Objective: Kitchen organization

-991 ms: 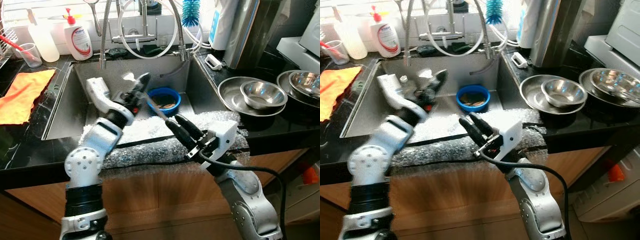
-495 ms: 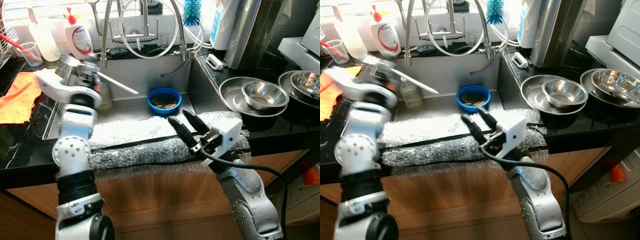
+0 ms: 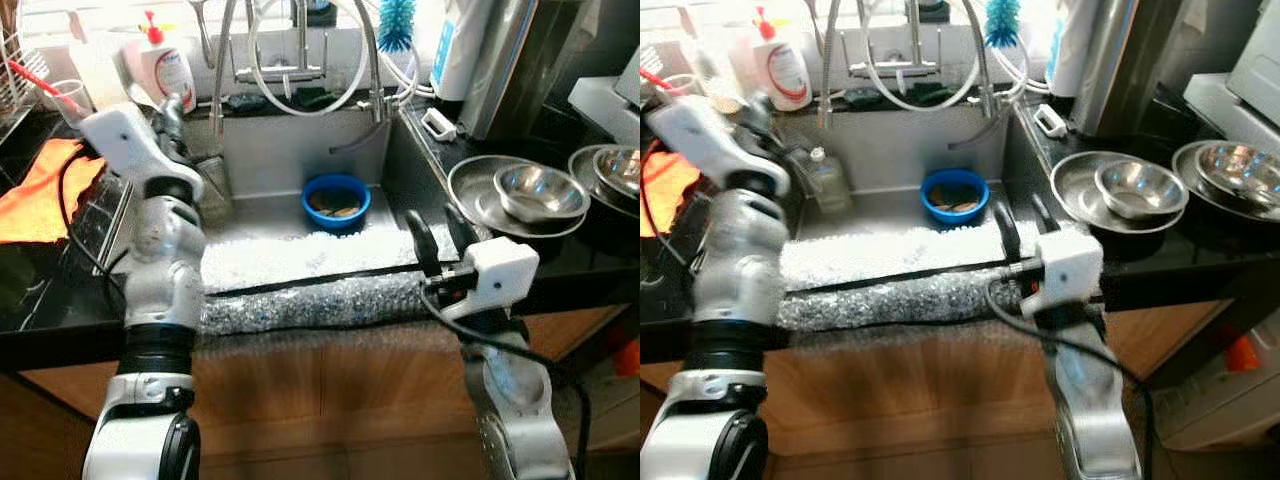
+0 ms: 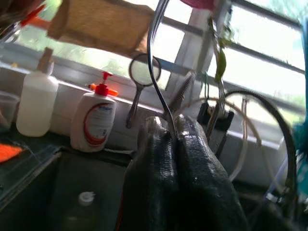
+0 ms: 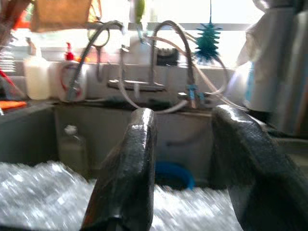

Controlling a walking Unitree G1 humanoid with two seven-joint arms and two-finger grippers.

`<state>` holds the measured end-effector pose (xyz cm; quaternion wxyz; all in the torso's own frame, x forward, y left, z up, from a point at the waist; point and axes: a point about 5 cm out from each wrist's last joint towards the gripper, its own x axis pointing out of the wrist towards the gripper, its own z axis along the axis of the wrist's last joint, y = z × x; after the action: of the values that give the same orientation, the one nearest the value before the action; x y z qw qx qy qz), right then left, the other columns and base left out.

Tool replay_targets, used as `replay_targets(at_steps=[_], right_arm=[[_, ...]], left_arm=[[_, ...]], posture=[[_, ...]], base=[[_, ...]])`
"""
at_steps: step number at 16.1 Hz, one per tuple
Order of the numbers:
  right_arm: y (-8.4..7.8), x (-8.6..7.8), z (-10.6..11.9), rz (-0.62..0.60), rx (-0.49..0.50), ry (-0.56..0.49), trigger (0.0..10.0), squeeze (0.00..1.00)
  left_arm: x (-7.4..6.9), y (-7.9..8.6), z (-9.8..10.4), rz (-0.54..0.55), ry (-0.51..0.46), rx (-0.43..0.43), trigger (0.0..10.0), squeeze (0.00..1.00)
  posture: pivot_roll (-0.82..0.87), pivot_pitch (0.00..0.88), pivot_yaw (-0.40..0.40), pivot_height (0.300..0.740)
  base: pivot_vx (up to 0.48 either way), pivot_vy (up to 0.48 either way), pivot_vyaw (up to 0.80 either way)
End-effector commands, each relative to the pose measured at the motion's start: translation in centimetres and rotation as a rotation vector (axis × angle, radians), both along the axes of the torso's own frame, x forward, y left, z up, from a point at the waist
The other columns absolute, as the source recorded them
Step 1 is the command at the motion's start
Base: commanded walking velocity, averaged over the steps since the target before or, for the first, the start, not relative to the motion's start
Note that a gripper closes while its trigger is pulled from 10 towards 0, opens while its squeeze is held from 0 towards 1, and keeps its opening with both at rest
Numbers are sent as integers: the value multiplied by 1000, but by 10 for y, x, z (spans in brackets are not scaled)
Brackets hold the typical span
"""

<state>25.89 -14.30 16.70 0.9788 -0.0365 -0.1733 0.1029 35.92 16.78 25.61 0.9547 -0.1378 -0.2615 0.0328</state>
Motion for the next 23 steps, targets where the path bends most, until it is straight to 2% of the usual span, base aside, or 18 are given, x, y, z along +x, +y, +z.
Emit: replay_targets(at_steps=[1,3,6,8,15,18,19,20,23], right_arm=[[-3,-7,2,-32,-1,-24,10000,0],[-2,-10,-1,-32,-1,-17,10000,0],[2,-11,0,-27,15,-24,10000,0],[8,-12,0,-12,25,-29,10000,0],[14,-13,-2,10,34,-22,10000,0],[15,-11,-2,19,29,-22,10000,0],[15,-11,-1,19,29,-22,10000,0],[15,-10,-1,21,24,-22,10000,0],[17,-9,-2,27,25,-21,10000,0]], left_arm=[[3,-4,0,16,-25,103,10000,0],[6,-11,-6,7,-23,198,10000,0],[18,-26,-21,-23,32,319,10000,0],[28,-32,-40,-45,135,419,10000,0],[33,-22,-66,-36,259,379,10000,0],[31,-19,-76,-37,289,348,10000,0],[29,-17,-79,-34,287,344,10000,463],[28,-16,-80,-33,286,345,10000,1000],[27,-13,-82,-26,282,345,10000,1000]], posture=[[-50,25,33,740],[-62,23,38,740],[-64,18,43,740],[-66,14,47,740],[-72,0,54,740],[-76,0,54,740],[-75,0,55,740],[-72,0,53,740],[-69,0,53,740]], base=[[0,0,0],[0,0,0],[0,0,0],[0,0,0],[0,0,0],[0,0,0],[0,0,0],[0,0,0],[0,0,0]])
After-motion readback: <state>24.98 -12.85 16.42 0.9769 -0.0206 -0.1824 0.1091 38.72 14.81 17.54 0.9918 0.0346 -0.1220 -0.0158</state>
